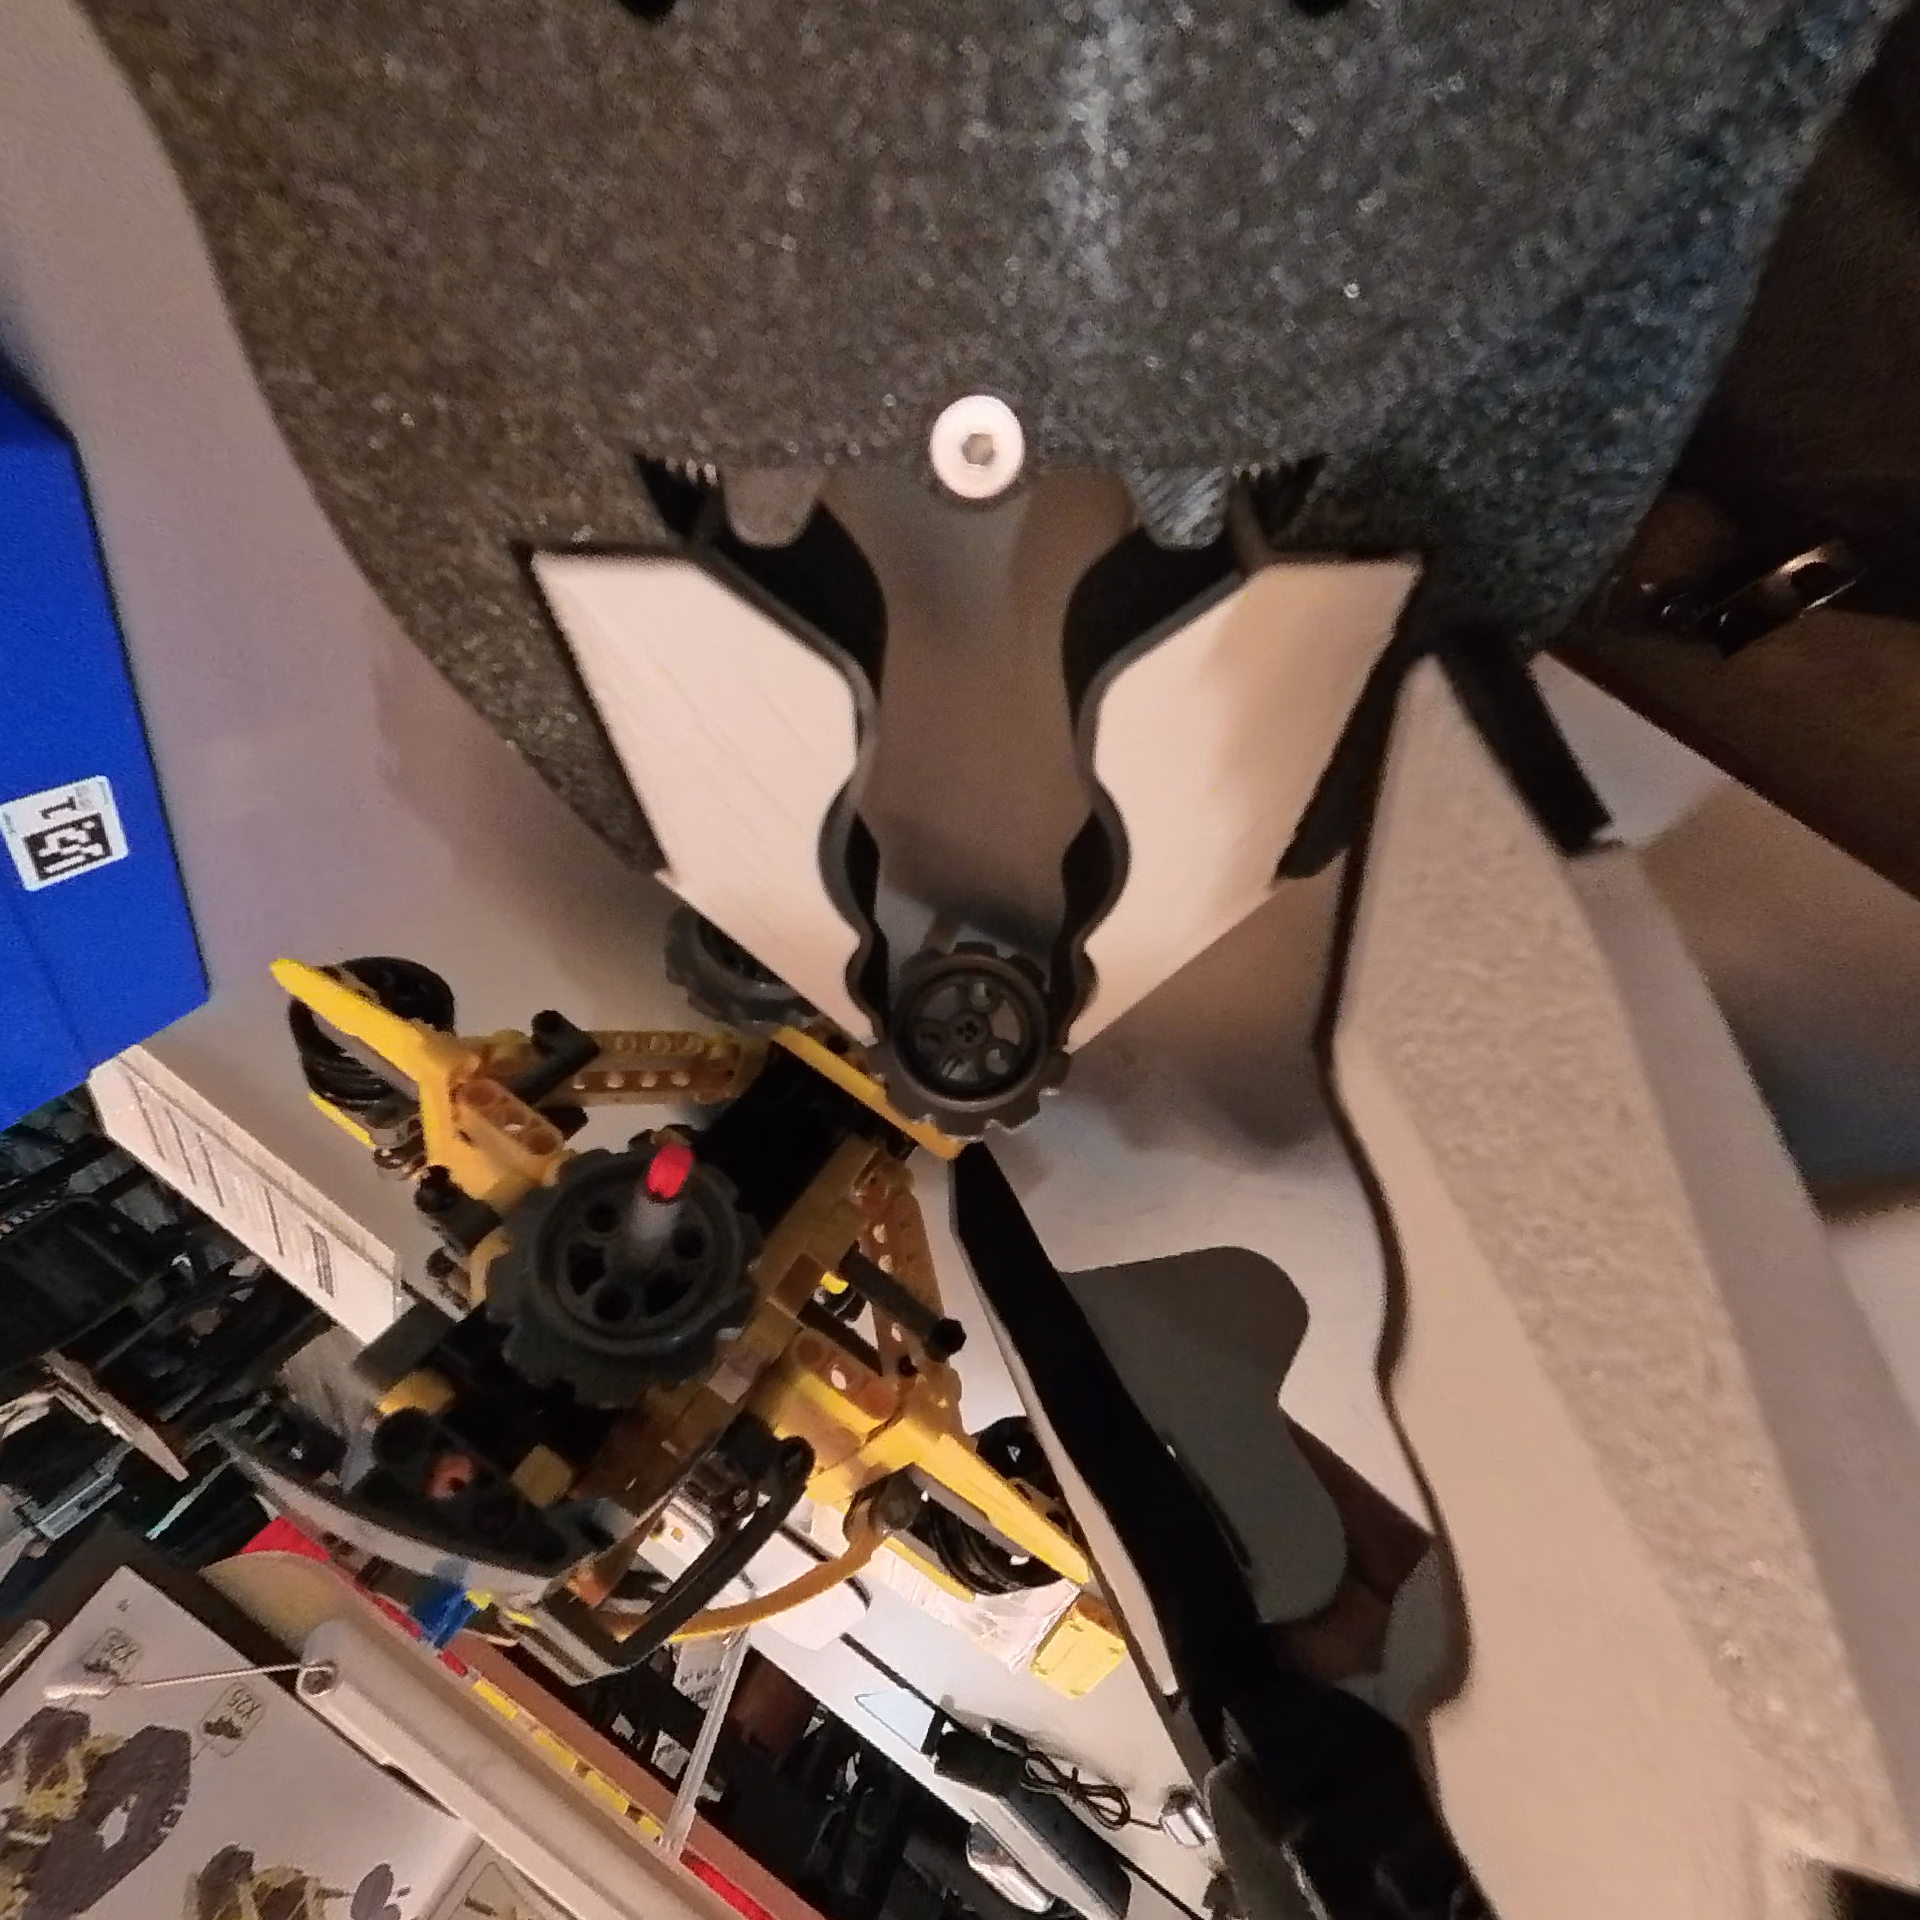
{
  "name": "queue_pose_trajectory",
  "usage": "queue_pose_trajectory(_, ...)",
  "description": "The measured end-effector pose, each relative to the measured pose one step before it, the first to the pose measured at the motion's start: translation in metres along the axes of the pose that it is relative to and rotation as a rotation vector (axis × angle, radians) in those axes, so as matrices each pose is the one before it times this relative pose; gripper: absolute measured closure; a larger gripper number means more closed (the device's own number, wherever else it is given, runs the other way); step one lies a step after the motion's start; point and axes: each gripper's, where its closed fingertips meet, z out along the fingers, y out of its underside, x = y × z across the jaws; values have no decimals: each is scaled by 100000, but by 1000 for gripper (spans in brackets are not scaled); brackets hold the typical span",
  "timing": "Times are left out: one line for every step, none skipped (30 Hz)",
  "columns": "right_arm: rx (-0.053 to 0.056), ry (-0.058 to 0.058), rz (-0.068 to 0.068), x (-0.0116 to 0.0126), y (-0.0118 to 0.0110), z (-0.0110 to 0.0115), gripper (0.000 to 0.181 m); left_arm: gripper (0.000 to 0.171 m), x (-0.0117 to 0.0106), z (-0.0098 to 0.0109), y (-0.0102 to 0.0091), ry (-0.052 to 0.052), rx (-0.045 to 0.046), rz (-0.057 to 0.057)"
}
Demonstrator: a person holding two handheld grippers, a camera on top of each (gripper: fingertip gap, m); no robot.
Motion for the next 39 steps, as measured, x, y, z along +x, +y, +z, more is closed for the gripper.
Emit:
queue_pose_trajectory(-50, 140, -327, -7, -5, -6, 151, 25, 16, 25, 12, -170, -41, 27)
queue_pose_trajectory(-140, 165, -533, -20, 0, -3, 151, 25, -10, 28, -1, -186, 68, 11)
queue_pose_trajectory(-230, 177, -585, -12, -9, 12, 151, 25, -8, -1, -10, -75, 106, -71)
queue_pose_trajectory(-321, 117, -598, -24, 12, 9, 151, 25, -11, -7, 1, -17, 77, -131)
queue_pose_trajectory(-321, 136, -619, -16, -3, 18, 151, 25, -11, -5, -9, 8, 109, -205)
queue_pose_trajectory(-253, 236, -761, 0, 9, 17, 151, 25, -8, -3, -18, -24, 91, -206)
queue_pose_trajectory(-270, 527, -1037, 29, 0, 0, 151, 26, -16, -4, -5, -113, 65, -36)
queue_pose_trajectory(-206, 634, -1568, 12, -7, -8, 151, 26, -24, 1, -15, -164, 137, -19)
queue_pose_trajectory(-153, 792, -2090, 8, -17, -11, 151, 26, 2, 5, -13, -30, 245, -100)
queue_pose_trajectory(-148, 994, -2834, 27, -10, -18, 151, 26, 10, -4, -14, 116, 246, -72)
queue_pose_trajectory(37, 1105, -3670, 27, -41, -19, 151, 26, 4, -23, -13, 226, 228, -82)
queue_pose_trajectory(316, 1329, -4098, 12, -51, -26, 151, 27, 14, -28, -27, 385, 286, -182)
queue_pose_trajectory(344, 1366, -4244, 22, -53, -27, 153, 27, 8, -29, -27, 438, 334, -221)
queue_pose_trajectory(106, 875, -4026, -29, -34, 2, 152, 27, 12, -35, -24, 511, 268, -239)
queue_pose_trajectory(-167, 580, -3314, -28, -3, -5, 152, 28, 6, -48, -17, 542, 209, -255)
queue_pose_trajectory(-185, 102, -2185, -46, -3, -1, 152, 28, -20, -40, -11, 436, 153, -242)
queue_pose_trajectory(-75, -372, -1080, -59, 8, 8, 149, 29, -43, -40, 2, 276, 23, -202)
queue_pose_trajectory(-36, -845, 175, -50, 9, 8, 149, 31, -91, -45, 12, -10, 80, -407)
queue_pose_trajectory(-27, -1260, 1249, -58, 29, 11, 150, 35, -183, -53, -58, -405, 445, -1049)
queue_pose_trajectory(-83, -1611, 2040, -42, 47, 10, 151, 40, -266, -72, -87, -755, 696, -1476)
queue_pose_trajectory(-224, -1886, 2721, -32, 75, 25, 151, 45, -244, -107, -70, -561, 726, -1124)
queue_pose_trajectory(-288, -2130, 2944, -52, 87, 4, 150, 49, -186, -80, -44, -21, 578, -1339)
queue_pose_trajectory(-388, -2108, 2942, -59, 95, 7, 151, 55, -222, -69, 31, -43, 97, -1710)
queue_pose_trajectory(-217, -1619, 2627, -18, 73, 13, 151, 72, -5, -47, 274, 1297, -1352, -1774)
queue_pose_trajectory(154, -950, 1739, 24, 44, 22, 151, 85, 321, 62, 192, 3263, -470, -1494)
queue_pose_trajectory(235, -625, 967, 8, 18, 15, 151, 90, 437, 112, 21, 3762, 800, -1602)
queue_pose_trajectory(120, -322, 546, 16, 14, 6, 151, 90, 37, 139, 29, 936, 668, -1906)
queue_pose_trajectory(-10, -59, -5, 16, 1, 6, 151, 91, -243, 126, 94, -1146, 12, -1471)
queue_pose_trajectory(-49, 113, -284, 1, -6, -1, 151, 92, -274, 96, 132, -1755, -339, -806)
queue_pose_trajectory(10, 328, -472, -3, -13, -11, 151, 96, -185, 55, 108, -1621, -215, -313)
queue_pose_trajectory(77, 464, -566, 11, -22, 2, 151, 97, -27, 26, 3, -705, 311, -281)
queue_pose_trajectory(181, 423, -546, 15, -31, -12, 151, 101, -58, -28, -36, -883, 585, -497)
queue_pose_trajectory(21, 283, -444, 18, -9, -8, 150, 105, -189, -98, -43, -1471, 653, -544)
queue_pose_trajectory(16, 148, -222, 7, -9, -2, 151, 109, -173, -142, -85, -1189, 979, -663)
queue_pose_trajectory(79, 18, -80, 2, -11, -2, 151, 113, -210, -199, -107, -1351, 1197, -629)
queue_pose_trajectory(65, -24, 46, -1, -2, 0, 151, 116, -266, -219, -168, -1648, 1623, -733)
queue_pose_trajectory(102, -65, 53, 10, -8, 2, 151, 119, -317, -208, -182, -1954, 1658, -659)
queue_pose_trajectory(136, -78, 13, -6, -6, -8, 151, 123, -201, -167, -118, -1332, 1164, -101)
queue_pose_trajectory(95, -64, 64, 4, -7, -7, 151, 127, -179, -90, -44, -1288, 562, 114)
